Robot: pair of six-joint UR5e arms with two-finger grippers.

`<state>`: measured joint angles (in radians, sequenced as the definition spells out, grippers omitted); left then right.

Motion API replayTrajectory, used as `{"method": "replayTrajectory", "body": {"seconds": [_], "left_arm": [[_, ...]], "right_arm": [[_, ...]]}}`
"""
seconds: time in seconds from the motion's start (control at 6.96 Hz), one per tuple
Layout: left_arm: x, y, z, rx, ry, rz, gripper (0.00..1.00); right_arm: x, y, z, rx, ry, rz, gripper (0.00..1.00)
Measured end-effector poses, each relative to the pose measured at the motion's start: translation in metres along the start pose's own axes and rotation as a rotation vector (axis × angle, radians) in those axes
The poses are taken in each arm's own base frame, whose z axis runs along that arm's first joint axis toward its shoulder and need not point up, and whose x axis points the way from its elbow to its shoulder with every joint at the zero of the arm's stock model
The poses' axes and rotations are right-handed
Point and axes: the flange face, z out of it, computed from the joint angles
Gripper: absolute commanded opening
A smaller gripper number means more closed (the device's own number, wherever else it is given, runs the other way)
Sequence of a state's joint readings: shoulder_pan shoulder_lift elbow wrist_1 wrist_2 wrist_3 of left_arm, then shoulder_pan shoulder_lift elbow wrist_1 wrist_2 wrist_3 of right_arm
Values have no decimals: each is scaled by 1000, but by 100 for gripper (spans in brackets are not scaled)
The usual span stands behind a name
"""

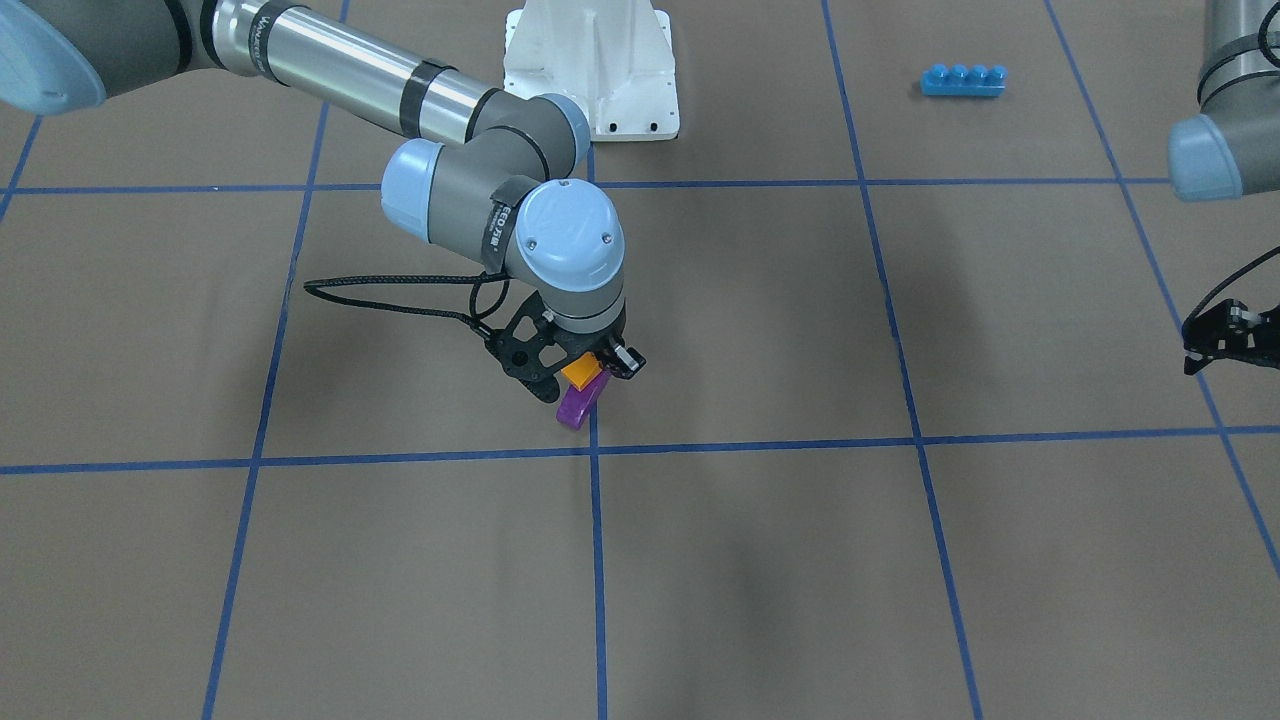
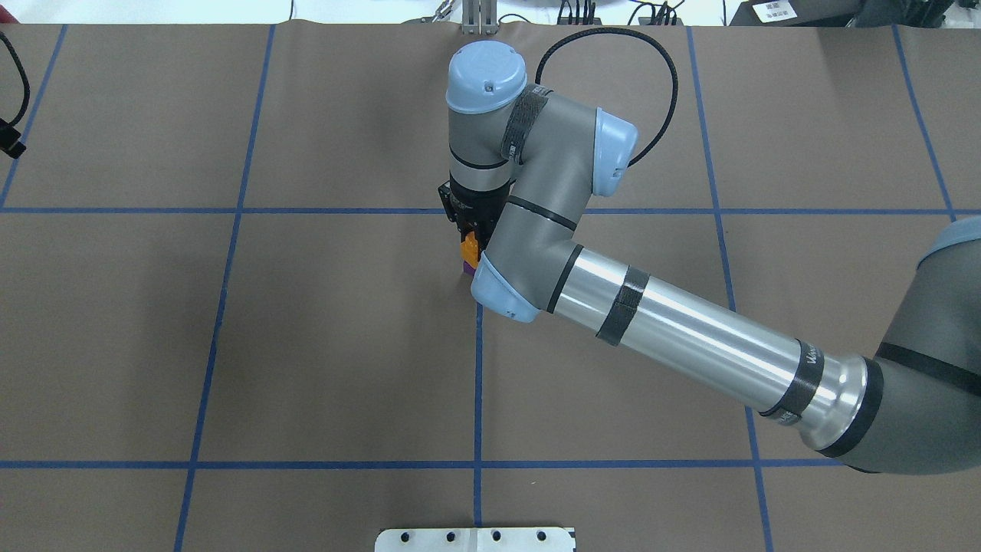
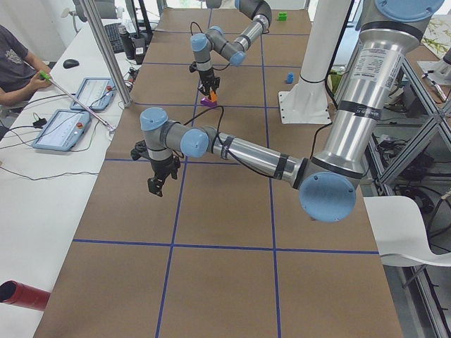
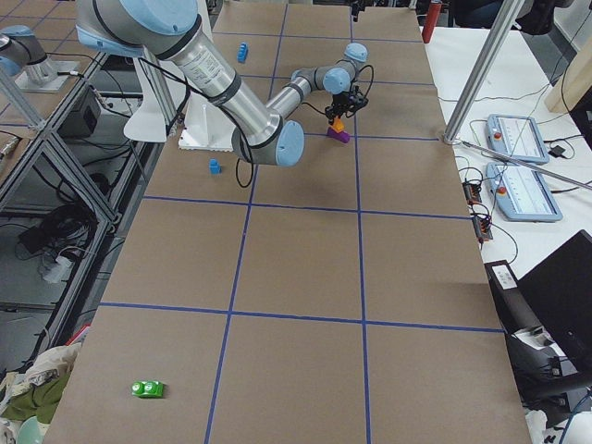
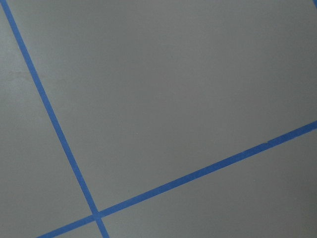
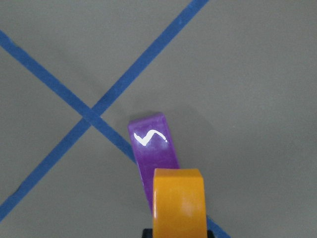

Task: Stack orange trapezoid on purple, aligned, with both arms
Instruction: 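Align and lower the orange block onto the purple block with the right gripper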

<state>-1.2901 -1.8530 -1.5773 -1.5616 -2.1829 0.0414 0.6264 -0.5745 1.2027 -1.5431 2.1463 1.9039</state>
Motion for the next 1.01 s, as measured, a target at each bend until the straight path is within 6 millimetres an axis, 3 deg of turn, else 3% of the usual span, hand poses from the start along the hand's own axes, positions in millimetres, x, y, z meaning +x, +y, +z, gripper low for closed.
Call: {"method": "replayTrajectory", "body": {"seconds": [1.01], "left_arm": [[-1,-3,2,-4,0,-3,100]], "right_arm": [[4,-1,9,-1,-7,-18,0]]}}
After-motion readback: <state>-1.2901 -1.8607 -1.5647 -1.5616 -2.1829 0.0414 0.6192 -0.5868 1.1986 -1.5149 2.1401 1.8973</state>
